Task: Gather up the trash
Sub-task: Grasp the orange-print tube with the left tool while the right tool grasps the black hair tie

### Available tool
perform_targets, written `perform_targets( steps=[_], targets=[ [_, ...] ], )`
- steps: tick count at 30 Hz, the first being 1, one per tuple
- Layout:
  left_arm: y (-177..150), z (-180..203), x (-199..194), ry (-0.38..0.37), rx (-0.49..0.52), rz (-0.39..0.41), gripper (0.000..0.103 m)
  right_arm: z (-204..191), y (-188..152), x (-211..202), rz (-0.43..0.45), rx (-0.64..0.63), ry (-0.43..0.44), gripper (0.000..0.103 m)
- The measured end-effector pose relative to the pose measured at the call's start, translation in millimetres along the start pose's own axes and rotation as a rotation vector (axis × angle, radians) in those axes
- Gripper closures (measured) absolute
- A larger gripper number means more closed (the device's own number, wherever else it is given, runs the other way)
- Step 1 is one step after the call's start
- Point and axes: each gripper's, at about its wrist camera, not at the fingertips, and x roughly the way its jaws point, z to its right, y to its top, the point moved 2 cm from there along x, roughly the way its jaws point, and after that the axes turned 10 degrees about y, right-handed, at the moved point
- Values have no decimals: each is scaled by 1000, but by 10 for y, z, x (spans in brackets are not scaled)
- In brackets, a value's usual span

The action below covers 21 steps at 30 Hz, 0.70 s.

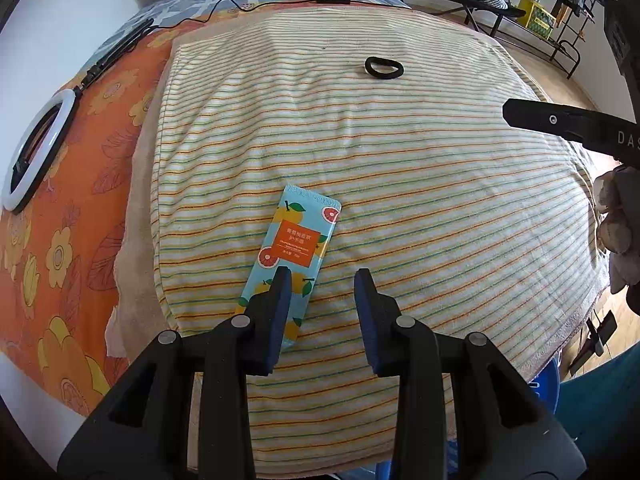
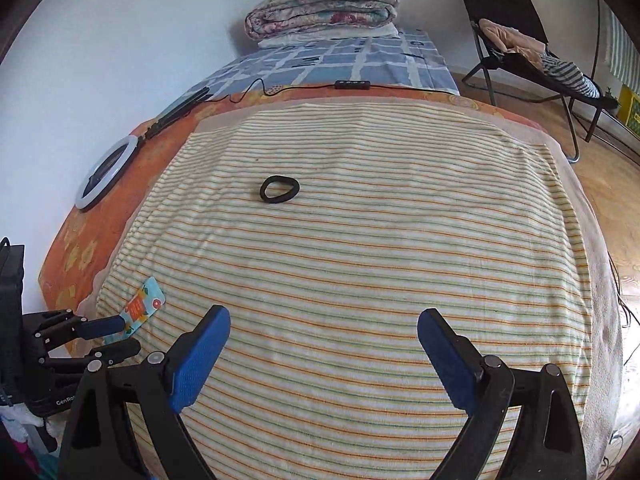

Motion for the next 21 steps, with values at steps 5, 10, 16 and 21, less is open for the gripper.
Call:
perform_targets(
  steps=[5, 10, 16, 21],
  targets=[
    [13, -146, 38, 10, -24, 4, 35, -61, 217, 260, -8, -19, 21, 7],
    [-11, -255, 207, -39, -89, -66, 36, -133, 463, 529, -6, -44, 17, 7],
    [42, -224, 171, -89, -111, -59, 65, -126, 650, 911, -42, -35, 10, 14],
    [65, -121, 163, -83, -80, -43, 66, -170, 734, 1139, -56, -50, -19, 17]
  ],
)
